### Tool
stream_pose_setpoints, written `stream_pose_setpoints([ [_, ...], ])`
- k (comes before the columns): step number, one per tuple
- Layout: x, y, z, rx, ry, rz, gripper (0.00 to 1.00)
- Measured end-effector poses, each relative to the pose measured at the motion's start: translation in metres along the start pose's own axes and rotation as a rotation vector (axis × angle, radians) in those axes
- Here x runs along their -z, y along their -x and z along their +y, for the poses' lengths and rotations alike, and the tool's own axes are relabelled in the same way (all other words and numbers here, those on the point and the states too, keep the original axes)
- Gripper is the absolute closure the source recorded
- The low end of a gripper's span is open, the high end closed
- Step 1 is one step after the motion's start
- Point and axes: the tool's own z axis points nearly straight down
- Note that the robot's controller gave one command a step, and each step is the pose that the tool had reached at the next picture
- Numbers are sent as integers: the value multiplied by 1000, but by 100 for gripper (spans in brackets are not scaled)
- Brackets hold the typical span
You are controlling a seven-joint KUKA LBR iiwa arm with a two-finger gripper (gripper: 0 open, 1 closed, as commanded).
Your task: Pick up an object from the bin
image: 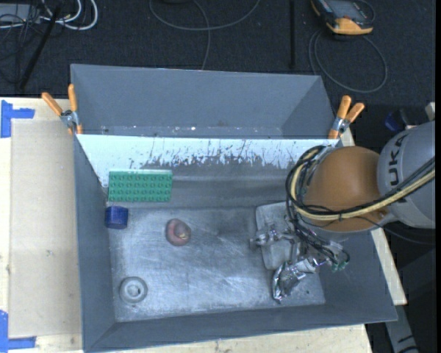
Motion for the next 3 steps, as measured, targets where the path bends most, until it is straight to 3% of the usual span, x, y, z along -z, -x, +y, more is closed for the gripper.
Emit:
stream_pose_setpoints([
  [3, 0, -1, -4, 75, -1, -2, 0],
])
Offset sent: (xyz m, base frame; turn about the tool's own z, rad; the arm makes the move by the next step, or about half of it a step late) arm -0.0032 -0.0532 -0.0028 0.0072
